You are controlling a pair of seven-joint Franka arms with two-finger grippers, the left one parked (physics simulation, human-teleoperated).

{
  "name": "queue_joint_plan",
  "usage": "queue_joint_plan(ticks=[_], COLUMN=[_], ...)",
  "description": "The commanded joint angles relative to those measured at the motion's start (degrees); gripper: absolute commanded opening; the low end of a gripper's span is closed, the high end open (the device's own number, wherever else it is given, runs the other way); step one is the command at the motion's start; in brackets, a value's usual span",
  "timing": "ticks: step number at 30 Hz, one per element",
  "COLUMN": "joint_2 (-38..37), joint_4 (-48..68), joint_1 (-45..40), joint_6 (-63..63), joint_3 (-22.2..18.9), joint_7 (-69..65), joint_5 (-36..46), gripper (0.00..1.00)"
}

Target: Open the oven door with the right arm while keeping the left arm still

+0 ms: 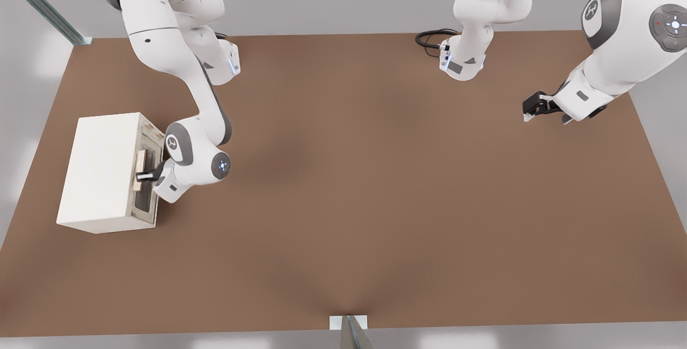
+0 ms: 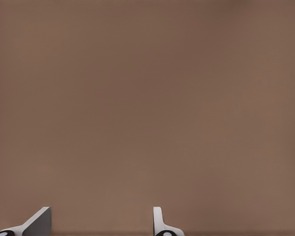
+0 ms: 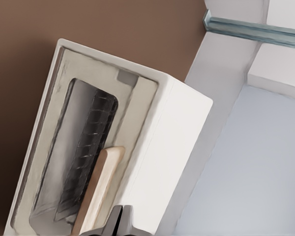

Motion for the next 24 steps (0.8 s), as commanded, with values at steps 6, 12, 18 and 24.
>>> queue_joint_plan(ticks=[6,12,18,24], joint_2=[-2.1,-1.8,-1.6,-1.8], joint_4=[-4.4,-6.4,-6.8,-7.1], joint_1=[-1.3,-3.4,-3.9,-4.4], joint_6=[2.9,4.8,5.5,5.6], joint_3=[0.1,0.1,0.0,0.0], joint_7=[12.5,12.6,12.6,12.5], joint_5=[0.1,0.1,0.1,0.1], gripper=[0.21,0.21,0.21,0.21])
